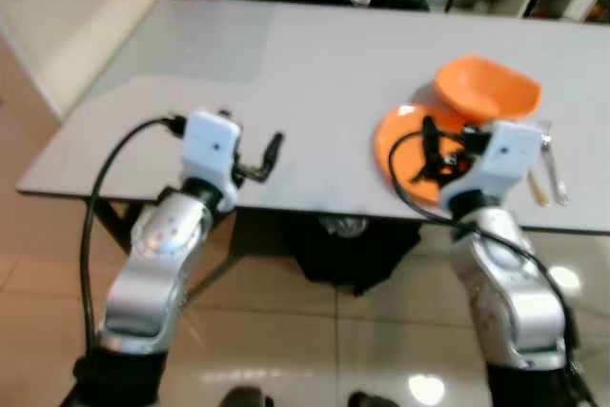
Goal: Setting the table
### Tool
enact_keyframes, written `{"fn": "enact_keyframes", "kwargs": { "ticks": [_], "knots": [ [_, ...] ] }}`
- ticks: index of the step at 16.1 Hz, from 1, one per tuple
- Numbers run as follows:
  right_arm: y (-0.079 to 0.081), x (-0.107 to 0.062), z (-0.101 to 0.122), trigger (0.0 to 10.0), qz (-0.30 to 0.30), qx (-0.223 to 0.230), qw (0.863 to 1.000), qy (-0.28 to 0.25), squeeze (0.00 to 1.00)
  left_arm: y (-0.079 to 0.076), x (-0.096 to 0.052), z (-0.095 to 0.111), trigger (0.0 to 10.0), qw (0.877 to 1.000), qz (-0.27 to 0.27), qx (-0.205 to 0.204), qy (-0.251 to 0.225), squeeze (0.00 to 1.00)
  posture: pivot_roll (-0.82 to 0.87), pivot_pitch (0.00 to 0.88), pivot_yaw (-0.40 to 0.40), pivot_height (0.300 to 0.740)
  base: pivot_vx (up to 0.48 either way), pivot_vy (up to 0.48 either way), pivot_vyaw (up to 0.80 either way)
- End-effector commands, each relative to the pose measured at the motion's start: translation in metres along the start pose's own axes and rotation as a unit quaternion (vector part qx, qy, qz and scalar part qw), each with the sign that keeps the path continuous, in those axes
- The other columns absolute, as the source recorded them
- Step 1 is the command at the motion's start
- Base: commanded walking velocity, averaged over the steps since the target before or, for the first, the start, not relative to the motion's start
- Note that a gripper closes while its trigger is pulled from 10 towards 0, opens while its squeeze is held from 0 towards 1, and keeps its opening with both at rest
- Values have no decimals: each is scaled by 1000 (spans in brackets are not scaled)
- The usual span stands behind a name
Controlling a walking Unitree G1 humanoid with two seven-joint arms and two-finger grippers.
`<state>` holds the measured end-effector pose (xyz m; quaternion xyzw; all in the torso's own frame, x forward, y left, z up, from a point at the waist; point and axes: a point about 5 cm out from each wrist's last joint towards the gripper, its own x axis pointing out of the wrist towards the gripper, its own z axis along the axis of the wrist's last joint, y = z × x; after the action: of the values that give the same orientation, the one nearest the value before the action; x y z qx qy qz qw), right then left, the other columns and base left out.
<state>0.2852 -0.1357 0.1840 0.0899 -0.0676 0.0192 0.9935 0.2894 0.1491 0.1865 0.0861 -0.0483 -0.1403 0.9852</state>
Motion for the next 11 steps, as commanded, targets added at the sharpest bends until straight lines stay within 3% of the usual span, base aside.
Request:
{"fn": "enact_keyframes", "kwargs": {
  "ticks": [1, 10, 11],
  "knots": [
    [-6, 0, 1, 10000, -5, -7, 1000, 4, 1000, 0, 2, 5, 10000, 1000, 3, -12, -9, 1000, 99, 66, -8, 740, 0, 480, -800],
    [1, 6, -2, 10000, 23, -31, 999, 16, 1000, 11, 2, 9, 10000, 999, 28, -12, -13, 1000, 106, 75, -16, 740, 0, 480, -800],
    [1, 7, -3, 10000, 22, -36, 999, 16, 0, 11, 2, 10, 10000, 999, 32, 1, -17, 859, 107, 74, -15, 740, 0, 480, -800]
  ]
}}
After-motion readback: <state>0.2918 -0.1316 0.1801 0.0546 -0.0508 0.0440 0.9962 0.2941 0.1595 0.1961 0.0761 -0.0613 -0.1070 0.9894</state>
